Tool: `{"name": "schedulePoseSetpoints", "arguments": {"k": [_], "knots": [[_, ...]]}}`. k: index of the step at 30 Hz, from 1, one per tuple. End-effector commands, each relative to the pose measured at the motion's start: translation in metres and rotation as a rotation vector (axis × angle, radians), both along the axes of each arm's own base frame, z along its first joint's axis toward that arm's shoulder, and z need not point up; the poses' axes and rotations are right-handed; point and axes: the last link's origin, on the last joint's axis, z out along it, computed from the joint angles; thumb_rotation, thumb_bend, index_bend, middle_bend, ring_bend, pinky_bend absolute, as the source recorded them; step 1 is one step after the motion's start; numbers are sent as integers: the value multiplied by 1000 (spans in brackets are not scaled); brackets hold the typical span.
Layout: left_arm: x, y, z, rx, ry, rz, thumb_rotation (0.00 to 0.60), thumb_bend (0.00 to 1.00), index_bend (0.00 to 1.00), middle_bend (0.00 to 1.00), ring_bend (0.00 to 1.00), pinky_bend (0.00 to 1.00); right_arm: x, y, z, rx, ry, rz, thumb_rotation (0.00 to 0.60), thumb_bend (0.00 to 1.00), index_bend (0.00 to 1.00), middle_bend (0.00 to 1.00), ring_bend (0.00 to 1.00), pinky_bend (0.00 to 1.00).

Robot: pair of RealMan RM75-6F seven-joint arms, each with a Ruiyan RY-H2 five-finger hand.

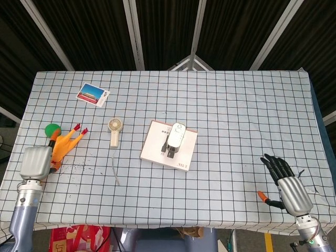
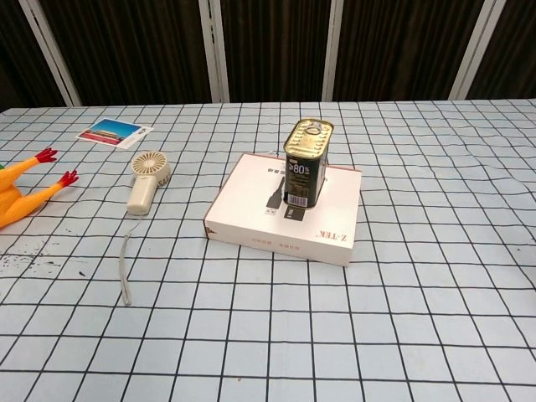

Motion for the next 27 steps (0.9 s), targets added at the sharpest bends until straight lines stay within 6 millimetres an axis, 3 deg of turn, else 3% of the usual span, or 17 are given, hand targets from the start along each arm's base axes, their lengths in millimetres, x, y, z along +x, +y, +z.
{"name": "schedulePoseSetpoints", "arguments": {"k": [1, 6, 13, 27], "knots": [[18, 26, -29, -63, 47, -2, 600, 306, 196, 1000, 834, 834, 0, 0, 0, 1, -3, -1, 600, 290, 0, 0, 0, 61], [34, 45, -55, -98, 42, 26, 600, 310, 181, 1000, 834, 834, 0, 0, 1, 2, -11, -2, 600, 290, 0, 0, 0, 61], [58, 64, -77, -163, 20, 70, 600, 427, 129, 1000, 834, 834, 0, -1, 2, 7, -21, -2, 600, 290, 0, 0, 0, 61], [87, 77, -110, -255, 4, 110, 600, 462, 101, 1000, 834, 834, 0, -1, 3, 11, -36, -2, 600, 290, 0, 0, 0, 61]]}}
